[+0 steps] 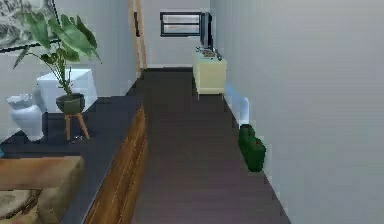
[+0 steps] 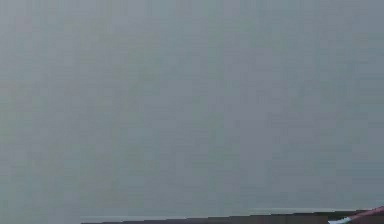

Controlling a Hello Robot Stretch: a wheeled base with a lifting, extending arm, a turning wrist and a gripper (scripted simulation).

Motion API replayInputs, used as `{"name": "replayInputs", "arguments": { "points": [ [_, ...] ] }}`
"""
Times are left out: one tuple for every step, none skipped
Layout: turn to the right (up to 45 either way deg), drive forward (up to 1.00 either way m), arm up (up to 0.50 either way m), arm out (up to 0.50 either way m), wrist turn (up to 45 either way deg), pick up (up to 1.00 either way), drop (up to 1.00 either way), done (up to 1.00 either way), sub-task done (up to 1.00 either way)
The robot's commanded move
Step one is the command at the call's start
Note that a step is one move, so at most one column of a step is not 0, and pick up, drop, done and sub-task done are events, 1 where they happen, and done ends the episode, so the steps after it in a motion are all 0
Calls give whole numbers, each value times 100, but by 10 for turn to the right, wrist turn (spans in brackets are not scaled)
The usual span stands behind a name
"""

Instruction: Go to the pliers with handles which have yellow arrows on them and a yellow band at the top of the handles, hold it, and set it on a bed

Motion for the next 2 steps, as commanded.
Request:
{"name": "replayInputs", "arguments": {
  "points": [
    [0,100,0,0,0,0,0,0,0],
    [0,100,0,0,0,0,0,0,0]
  ]
}}
